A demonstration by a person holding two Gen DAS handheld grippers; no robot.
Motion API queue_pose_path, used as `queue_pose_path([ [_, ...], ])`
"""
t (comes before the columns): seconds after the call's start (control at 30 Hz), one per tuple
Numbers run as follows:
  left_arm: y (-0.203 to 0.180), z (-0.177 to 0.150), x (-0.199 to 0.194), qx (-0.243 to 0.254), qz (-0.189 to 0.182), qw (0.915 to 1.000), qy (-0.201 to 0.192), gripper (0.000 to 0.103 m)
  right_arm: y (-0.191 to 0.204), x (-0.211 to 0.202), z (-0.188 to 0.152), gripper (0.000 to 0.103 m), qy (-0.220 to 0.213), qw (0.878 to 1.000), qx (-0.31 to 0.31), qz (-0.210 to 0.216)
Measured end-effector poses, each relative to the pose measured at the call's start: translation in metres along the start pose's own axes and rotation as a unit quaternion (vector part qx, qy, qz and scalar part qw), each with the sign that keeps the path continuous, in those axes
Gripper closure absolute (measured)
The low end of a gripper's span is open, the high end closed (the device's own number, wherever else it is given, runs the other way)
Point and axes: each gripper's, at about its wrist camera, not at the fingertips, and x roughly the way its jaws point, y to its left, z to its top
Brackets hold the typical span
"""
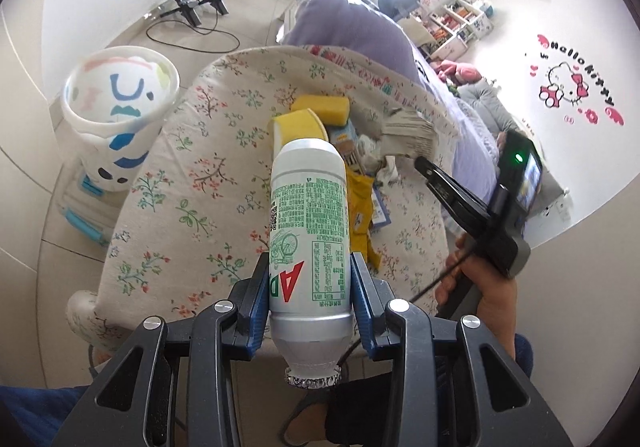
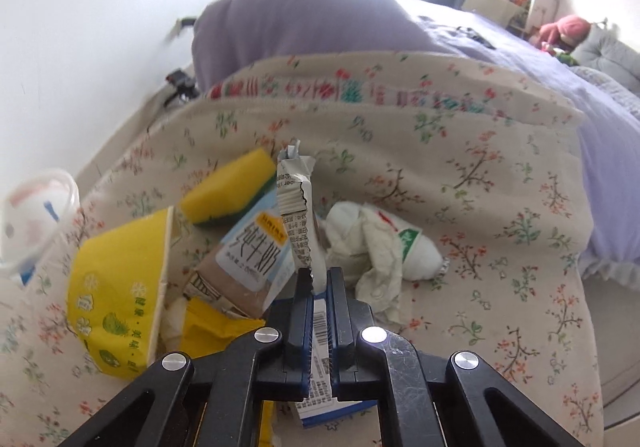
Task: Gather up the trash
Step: 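Carry the bottle with the left tool while the right gripper grasps a paper strip, then release the bottle and paper strip into the white wastebasket with both grippers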
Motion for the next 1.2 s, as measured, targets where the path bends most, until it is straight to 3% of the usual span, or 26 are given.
queue_pose_path([
  [0.2, 0.021, 0.030, -0.018, -0.026, 0.006, 0.9995, -0.017, 0.064, -0.003, -0.031, 0.015, 0.100, -0.049, 0.999, 0.016, -0.004],
  [0.33, 0.043, 0.069, -0.041, -0.042, 0.014, 0.9987, -0.027, 0.064, 0.003, -0.049, 0.026, 0.100, -0.071, 0.997, 0.019, 0.005],
  [0.47, 0.072, 0.112, -0.049, -0.061, 0.044, 0.9968, -0.027, 0.064, 0.021, -0.063, 0.036, 0.100, -0.082, 0.995, 0.022, 0.046],
  [0.57, 0.104, 0.148, -0.036, -0.108, 0.039, 0.9934, -0.011, 0.064, 0.048, -0.066, 0.043, 0.100, -0.084, 0.994, 0.003, 0.076],
  [0.63, 0.127, 0.170, -0.024, -0.144, 0.041, 0.9887, -0.005, 0.064, 0.075, -0.063, 0.052, 0.100, -0.078, 0.990, -0.005, 0.119],
  [0.77, 0.161, 0.191, -0.002, -0.182, 0.065, 0.9811, -0.011, 0.064, 0.136, -0.041, 0.069, 0.100, -0.048, 0.979, -0.021, 0.199],
  [0.9, 0.179, 0.200, 0.019, -0.195, 0.082, 0.9773, -0.001, 0.064, 0.198, -0.002, 0.075, 0.100, -0.007, 0.968, -0.035, 0.247],
  [1.07, 0.192, 0.221, 0.043, -0.177, 0.129, 0.9758, 0.002, 0.064, 0.254, 0.056, 0.072, 0.100, 0.055, 0.960, -0.047, 0.272],
  [1.2, 0.224, 0.228, 0.075, -0.184, 0.176, 0.9665, 0.033, 0.064, 0.282, 0.104, 0.062, 0.099, 0.118, 0.954, -0.051, 0.270],
])
